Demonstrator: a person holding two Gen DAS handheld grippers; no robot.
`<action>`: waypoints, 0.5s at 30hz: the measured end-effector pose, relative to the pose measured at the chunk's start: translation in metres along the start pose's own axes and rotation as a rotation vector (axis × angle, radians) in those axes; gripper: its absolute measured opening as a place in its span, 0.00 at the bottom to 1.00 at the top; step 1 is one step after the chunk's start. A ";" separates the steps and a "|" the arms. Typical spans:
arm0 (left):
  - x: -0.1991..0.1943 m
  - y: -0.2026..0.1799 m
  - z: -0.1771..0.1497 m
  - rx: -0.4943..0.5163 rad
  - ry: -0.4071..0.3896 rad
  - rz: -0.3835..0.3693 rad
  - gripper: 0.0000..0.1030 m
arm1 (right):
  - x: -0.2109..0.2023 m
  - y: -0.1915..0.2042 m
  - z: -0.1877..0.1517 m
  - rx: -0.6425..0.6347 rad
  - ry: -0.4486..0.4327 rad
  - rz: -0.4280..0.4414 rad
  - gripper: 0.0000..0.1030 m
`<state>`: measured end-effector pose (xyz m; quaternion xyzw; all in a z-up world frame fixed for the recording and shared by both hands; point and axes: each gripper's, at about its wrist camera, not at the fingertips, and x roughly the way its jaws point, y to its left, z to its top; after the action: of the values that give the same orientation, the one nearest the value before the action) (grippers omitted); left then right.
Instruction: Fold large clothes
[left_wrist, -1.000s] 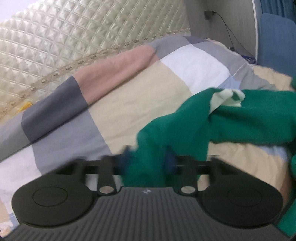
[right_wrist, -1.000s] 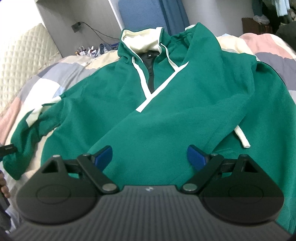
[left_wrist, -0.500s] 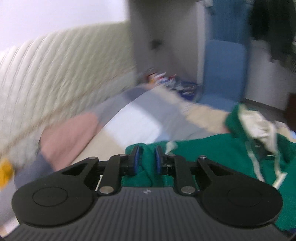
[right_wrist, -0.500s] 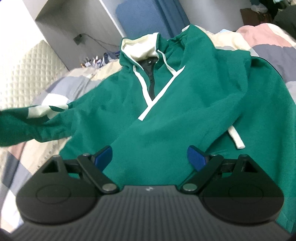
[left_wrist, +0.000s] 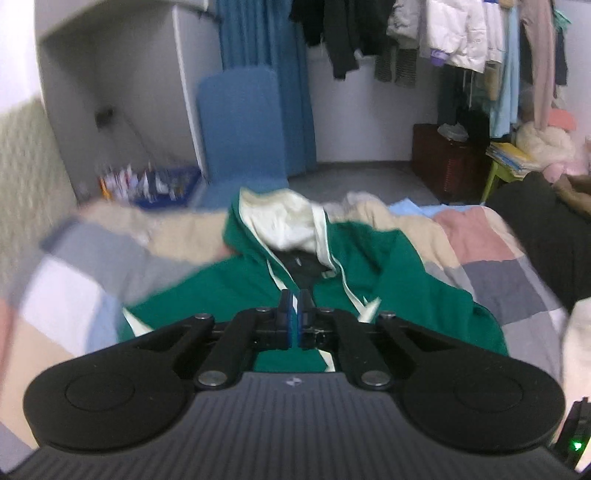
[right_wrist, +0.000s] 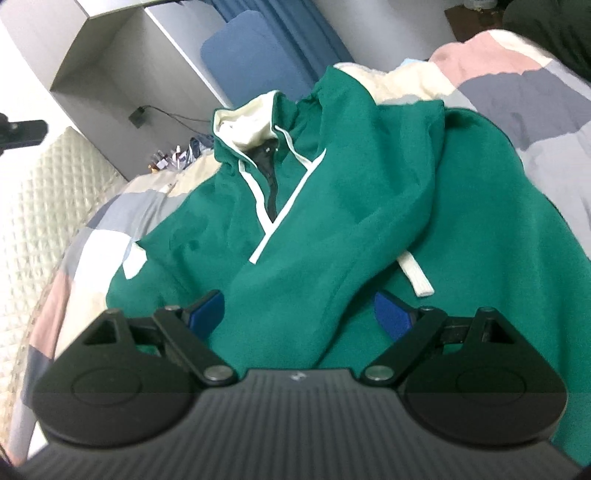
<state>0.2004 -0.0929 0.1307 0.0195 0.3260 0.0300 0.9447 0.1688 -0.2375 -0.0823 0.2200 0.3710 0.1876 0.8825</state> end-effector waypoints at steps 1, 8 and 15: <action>0.008 0.004 -0.008 -0.027 0.013 -0.003 0.03 | 0.002 -0.001 -0.001 0.010 0.005 0.007 0.87; 0.035 0.069 -0.082 -0.160 0.046 0.028 0.03 | 0.010 0.010 -0.006 0.009 0.019 0.164 0.89; 0.035 0.118 -0.153 -0.217 0.054 0.033 0.03 | 0.019 0.036 -0.010 -0.071 -0.017 0.250 0.88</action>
<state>0.1286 0.0303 -0.0049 -0.0783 0.3457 0.0810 0.9316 0.1677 -0.1950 -0.0807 0.2345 0.3265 0.3073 0.8625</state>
